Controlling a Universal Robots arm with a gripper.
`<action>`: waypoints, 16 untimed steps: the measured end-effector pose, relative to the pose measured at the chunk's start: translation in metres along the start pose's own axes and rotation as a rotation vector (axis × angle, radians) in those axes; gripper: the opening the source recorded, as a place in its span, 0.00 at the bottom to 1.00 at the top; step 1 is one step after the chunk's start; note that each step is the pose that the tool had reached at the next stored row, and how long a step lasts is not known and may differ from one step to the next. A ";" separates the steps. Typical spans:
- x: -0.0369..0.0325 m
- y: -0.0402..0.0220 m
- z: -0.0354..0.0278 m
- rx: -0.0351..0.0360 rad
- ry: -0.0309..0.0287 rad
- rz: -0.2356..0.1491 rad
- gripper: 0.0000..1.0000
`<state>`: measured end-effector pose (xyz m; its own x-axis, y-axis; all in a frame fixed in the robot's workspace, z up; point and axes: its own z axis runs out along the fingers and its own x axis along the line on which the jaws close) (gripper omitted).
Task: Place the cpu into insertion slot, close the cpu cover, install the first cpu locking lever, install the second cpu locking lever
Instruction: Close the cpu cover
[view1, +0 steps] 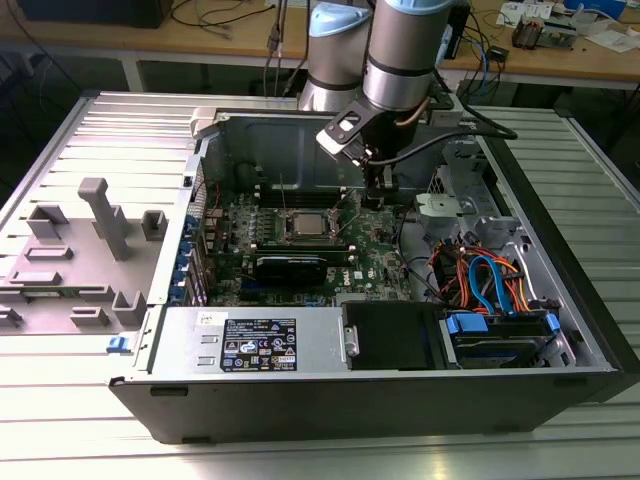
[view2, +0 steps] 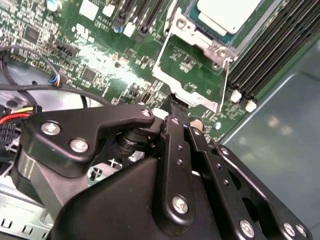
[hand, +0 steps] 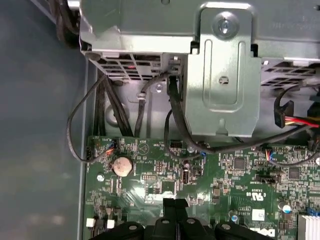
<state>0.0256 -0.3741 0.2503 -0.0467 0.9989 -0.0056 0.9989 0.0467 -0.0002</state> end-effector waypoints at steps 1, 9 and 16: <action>0.0001 -0.0029 0.0000 0.0000 0.0000 0.000 0.11; 0.0009 -0.0178 -0.0020 0.0002 0.0004 0.003 0.11; 0.0012 -0.0263 -0.0054 0.0007 0.0006 0.008 0.11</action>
<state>-0.0007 -0.3741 0.2558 -0.0385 0.9992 -0.0050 0.9993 0.0385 -0.0009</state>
